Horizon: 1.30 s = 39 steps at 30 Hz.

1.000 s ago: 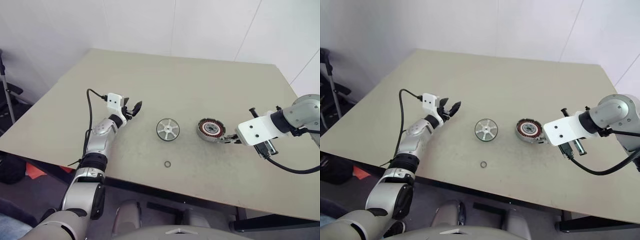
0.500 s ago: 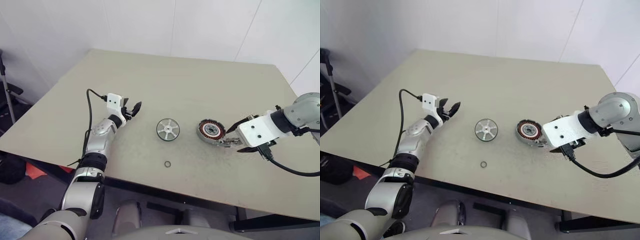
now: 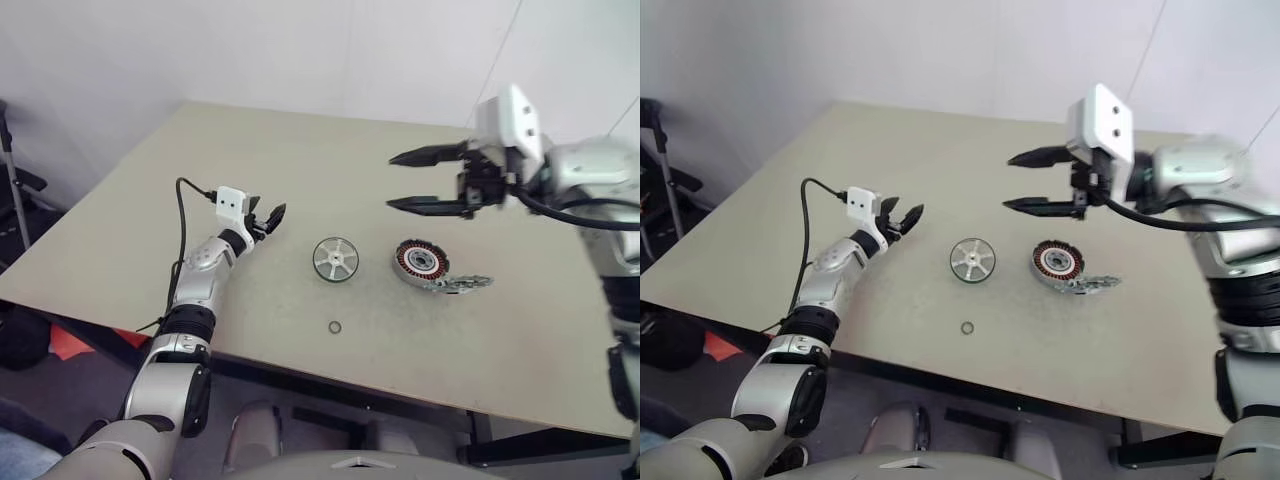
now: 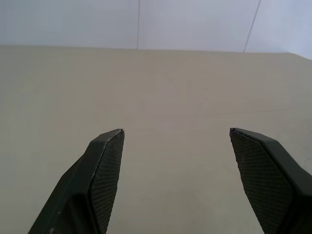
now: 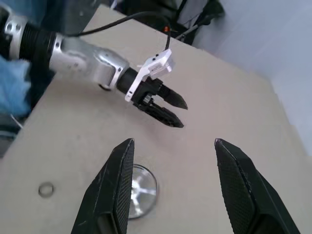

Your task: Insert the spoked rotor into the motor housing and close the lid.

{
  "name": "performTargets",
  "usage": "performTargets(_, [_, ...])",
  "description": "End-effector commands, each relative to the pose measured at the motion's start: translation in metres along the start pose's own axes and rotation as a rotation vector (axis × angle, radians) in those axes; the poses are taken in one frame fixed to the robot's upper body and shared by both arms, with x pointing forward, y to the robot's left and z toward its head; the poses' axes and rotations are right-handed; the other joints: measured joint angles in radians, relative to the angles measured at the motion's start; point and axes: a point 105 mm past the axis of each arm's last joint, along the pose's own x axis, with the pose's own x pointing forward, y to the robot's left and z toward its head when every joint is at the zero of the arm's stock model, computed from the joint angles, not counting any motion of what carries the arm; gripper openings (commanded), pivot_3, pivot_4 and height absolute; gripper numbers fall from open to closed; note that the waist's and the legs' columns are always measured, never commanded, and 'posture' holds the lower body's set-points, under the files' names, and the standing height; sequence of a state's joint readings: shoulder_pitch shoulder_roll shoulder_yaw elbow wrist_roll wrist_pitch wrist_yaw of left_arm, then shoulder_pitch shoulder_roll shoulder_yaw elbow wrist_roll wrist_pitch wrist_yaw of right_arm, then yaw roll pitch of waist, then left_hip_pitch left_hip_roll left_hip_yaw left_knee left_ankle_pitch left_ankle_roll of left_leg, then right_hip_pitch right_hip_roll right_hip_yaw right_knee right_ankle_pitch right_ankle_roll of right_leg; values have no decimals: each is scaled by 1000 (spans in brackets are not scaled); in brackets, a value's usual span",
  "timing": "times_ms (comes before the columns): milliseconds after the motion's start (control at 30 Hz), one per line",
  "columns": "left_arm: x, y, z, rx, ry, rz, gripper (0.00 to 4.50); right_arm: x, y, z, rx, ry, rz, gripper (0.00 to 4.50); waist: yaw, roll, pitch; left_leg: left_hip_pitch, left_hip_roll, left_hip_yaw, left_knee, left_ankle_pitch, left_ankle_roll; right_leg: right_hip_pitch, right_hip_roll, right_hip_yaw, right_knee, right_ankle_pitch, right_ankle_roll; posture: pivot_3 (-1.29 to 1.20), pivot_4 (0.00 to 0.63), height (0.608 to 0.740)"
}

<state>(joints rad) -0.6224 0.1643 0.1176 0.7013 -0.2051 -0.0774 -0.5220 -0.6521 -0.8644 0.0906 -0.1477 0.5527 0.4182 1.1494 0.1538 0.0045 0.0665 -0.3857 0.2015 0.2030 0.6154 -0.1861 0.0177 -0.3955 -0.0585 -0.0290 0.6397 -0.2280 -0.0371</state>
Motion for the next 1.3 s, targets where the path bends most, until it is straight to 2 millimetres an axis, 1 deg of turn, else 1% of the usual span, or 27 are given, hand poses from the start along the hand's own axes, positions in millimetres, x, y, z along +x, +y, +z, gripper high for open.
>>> performTargets(33, [3, 0, 16, 24, -44, -16, 3692, 12, 12, -16, 68, 41, 2, 2929, 1, 0, 0, -1, -1, 0, -1, 0, 0, -1, -1, 0, 0, 0, 0, 0, 0, 740])
performTargets(133, [3, 0, 17, 27, -42, -19, 3692, 20, 29, -32, 99, 77, 46, 2929, 0, 0, 0, -5, -2, 0, -3, 0, 0, -5, -1, 0, -1, 0, 0, 0, 0, 740])
performTargets(233, [3, 1, 17, 30, -39, -20, 3692, 22, 44, -39, 124, 91, 98, 2929, -1, 0, 0, -6, -2, 0, -3, 0, 0, -7, -1, 0, -1, 0, 1, 0, 0, 740])
performTargets(267, [3, 1, 16, 31, -36, -20, 3692, 21, 49, -44, 126, 112, 111, 2929, -1, 0, 0, -6, -2, 0, -3, 0, 0, -7, -1, 0, -1, 0, 1, 0, 0, 740])
performTargets(333, [2, 2, 15, 31, -32, -19, 3692, 21, 55, -49, 128, 131, 126, 2929, -1, 0, 0, -5, -2, 0, -3, 0, 0, -6, -1, 0, -2, 0, 1, 0, 0, 740])
performTargets(400, [1, 2, 14, 30, -27, -20, 3692, 23, 58, -48, 136, 119, 135, 2929, -2, 0, 0, -4, -2, 0, -3, 0, 0, -5, -1, 0, -2, -1, 1, 0, 0, 740])
performTargets(467, [1, 1, 12, 27, -22, -22, 3692, 30, 59, -54, 128, 137, 122, 2929, -2, 0, 0, -4, -2, 0, -3, 0, -1, -5, -1, 1, -2, -1, 2, 0, 0, 740])
performTargets(600, [1, -1, 11, 24, -18, -25, 3692, 44, 61, -74, 94, 217, 97, 2929, -5, 0, 0, 0, -1, 0, -4, 1, -1, -2, -1, 1, -1, -3, 6, 0, 0, 740])
performTargets(700, [1, 0, 10, 24, -14, -26, 3692, 54, 63, -86, 87, 258, 94, 2929, -5, 0, 0, 0, -2, 0, -5, 1, -2, -2, -1, 1, -2, -2, 4, 0, 0, 740])
performTargets(800, [0, 0, 10, 23, -12, -26, 3692, 60, 62, -94, 60, 297, 88, 2929, -6, 0, 0, 0, -2, 0, -5, 1, -2, -2, -1, 1, -2, -1, 2, 0, 0, 740])
performTargets(900, [-1, 0, 8, 22, -6, -25, 3692, 62, 65, -93, 71, 290, 102, 2929, -6, 0, 0, 0, -2, 0, -5, 1, -2, -2, -1, 1, -2, -1, 2, 0, 0, 740])
performTargets(1067, [-3, 1, 6, 22, 3, -23, 3692, 60, 74, -90, 98, 285, 138, 2929, -5, 0, 0, 0, -2, 0, -6, 1, -2, -2, -1, 1, -2, -1, 2, 0, 0, 740])
performTargets(1167, [-4, 0, 5, 23, 8, -25, 3692, 57, 83, -94, 126, 294, 166, 2929, -5, 0, 0, 0, -2, 0, -6, 1, -2, -2, -1, 1, -2, -1, 2, 0, 0, 740])
performTargets(1300, [-5, 0, 4, 26, 18, -29, 3692, 56, 88, -101, 143, 309, 160, 2929, -5, 0, 0, 0, -2, 0, -6, 1, -2, -2, -1, 1, -2, -2, 3, 0, 0, 740])
